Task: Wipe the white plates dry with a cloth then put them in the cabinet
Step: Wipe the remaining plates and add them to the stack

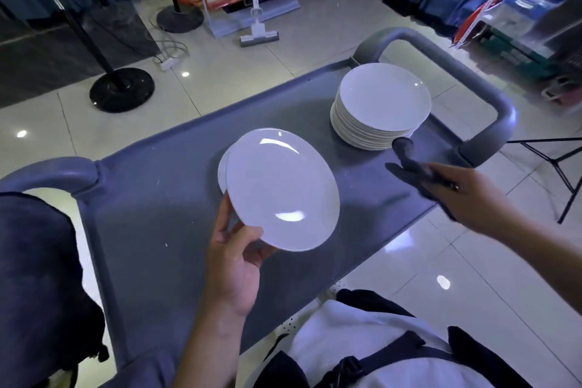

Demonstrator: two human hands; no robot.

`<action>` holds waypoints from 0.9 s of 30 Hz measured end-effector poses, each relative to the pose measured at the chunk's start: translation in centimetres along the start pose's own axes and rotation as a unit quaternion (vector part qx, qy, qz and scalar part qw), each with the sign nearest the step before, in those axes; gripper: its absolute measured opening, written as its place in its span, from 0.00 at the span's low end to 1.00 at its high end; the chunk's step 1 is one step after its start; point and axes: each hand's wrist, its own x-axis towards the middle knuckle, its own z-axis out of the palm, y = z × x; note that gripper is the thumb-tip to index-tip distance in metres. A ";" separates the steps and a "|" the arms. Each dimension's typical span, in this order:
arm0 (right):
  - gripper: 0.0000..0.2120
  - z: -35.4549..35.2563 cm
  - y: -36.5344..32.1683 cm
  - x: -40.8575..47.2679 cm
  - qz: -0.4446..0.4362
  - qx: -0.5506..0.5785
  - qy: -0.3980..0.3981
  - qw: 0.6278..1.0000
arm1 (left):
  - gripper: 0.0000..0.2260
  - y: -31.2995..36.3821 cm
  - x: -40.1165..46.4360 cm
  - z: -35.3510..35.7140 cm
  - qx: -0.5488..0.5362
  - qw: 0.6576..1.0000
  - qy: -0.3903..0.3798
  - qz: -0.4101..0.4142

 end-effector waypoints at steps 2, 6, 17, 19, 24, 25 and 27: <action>0.18 2.0 2.8 0.0 -0.091 -0.098 0.033 0.990 | 0.31 -0.2 0.5 0.9 0.005 1.000 -0.007 -0.011; 0.30 8.3 9.8 -1.5 -0.085 -0.230 -0.124 0.961 | 0.31 -0.4 1.2 2.3 0.020 1.000 0.002 -0.018; 0.14 -0.6 1.4 3.3 0.114 0.330 -0.093 0.932 | 0.30 -0.7 4.3 8.3 0.028 0.996 -0.026 -0.079; 0.11 -3.3 -0.6 5.6 0.151 0.420 -0.108 0.888 | 0.28 -0.8 5.0 10.4 0.010 0.994 -0.054 -0.096; 0.10 -7.6 -0.2 10.6 0.209 0.438 -0.072 0.872 | 0.26 -0.9 8.3 15.4 0.026 0.990 -0.077 -0.116; 0.10 -8.1 0.4 11.6 0.219 0.439 -0.072 0.868 | 0.24 -1.0 9.2 16.3 0.037 0.990 -0.075 -0.114; 0.11 -8.9 1.5 13.6 0.237 0.456 -0.088 0.853 | 0.22 -1.5 11.1 18.0 0.058 0.990 -0.065 -0.111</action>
